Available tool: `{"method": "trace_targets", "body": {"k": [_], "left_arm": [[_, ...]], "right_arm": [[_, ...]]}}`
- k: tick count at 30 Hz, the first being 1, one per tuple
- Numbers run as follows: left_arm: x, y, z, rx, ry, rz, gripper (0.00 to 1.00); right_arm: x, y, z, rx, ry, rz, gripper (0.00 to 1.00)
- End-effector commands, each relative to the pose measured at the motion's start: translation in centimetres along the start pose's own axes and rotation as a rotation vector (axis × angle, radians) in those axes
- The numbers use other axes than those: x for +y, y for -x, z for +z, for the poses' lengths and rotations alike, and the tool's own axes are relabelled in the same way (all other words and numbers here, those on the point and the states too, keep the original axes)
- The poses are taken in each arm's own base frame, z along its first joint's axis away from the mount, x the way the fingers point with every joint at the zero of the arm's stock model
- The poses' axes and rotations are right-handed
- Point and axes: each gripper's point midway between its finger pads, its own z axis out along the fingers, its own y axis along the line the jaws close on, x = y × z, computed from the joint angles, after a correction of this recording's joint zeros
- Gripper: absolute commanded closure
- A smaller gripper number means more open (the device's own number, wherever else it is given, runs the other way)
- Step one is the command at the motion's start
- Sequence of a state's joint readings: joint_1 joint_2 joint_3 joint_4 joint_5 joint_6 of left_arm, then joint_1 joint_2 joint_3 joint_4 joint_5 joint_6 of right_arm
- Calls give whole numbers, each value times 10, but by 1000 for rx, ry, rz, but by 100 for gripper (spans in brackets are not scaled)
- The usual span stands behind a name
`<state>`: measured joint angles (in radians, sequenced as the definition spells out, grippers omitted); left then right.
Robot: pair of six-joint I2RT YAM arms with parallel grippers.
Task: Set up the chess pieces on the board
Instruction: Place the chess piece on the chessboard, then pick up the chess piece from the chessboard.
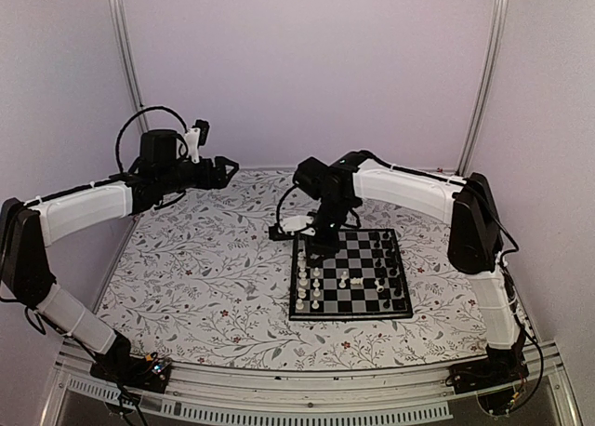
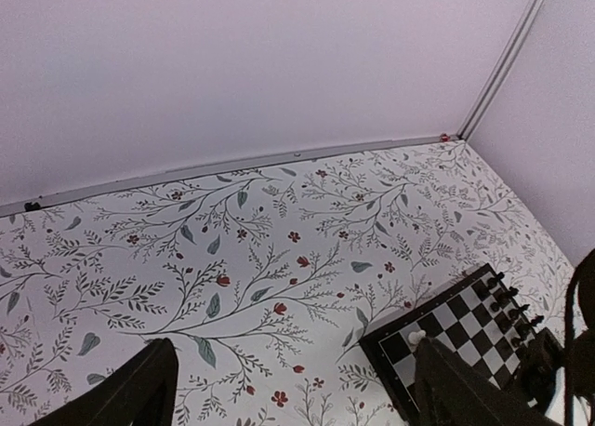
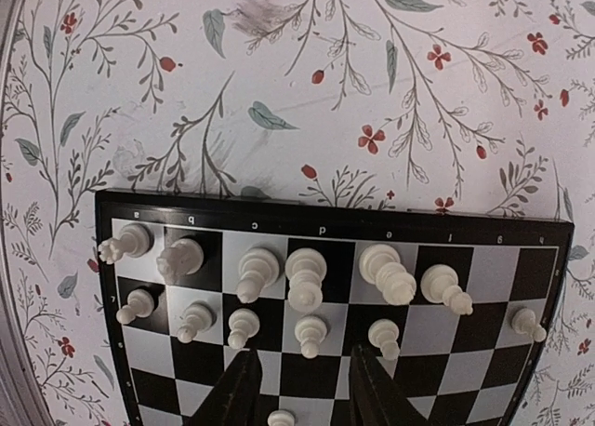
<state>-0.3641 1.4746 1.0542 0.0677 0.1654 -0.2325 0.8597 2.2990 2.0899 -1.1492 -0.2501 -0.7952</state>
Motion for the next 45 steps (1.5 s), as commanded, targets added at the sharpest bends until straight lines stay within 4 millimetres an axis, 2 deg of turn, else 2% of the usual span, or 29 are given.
{"method": "trace_targets", "body": {"k": [1,4,8,11,15,19,27,32,40,45], "left_arm": [[-12,8,0,-27,-80,38,13],[-24,6,2,-21,-147,60,16],[-50,4,0,-18,-272,102,21],[-74,5,-3,-9,-361,126,25],[-104,5,-3,28,-403,149,27],[-118,-7,-1,84,-423,109,29],[-118,-21,-11,88,-406,38,30],[-121,-23,-13,93,-413,32,30],[-122,-26,-8,105,-414,31,30],[-125,-29,-4,115,-425,27,30]], "right_arm": [[-13,-5,-62,-103,-102,81,63],[-15,-33,-62,-113,-88,164,63],[-5,-71,-61,-116,-107,234,62],[11,-95,-45,-86,-98,263,62],[24,-110,-36,-74,-89,280,62],[30,-116,-26,-65,-71,290,62],[27,-116,-14,-67,-61,281,62],[29,-121,-4,-44,-40,283,61],[38,-125,-4,-42,-15,288,59],[42,-134,7,-10,0,297,58]]}}
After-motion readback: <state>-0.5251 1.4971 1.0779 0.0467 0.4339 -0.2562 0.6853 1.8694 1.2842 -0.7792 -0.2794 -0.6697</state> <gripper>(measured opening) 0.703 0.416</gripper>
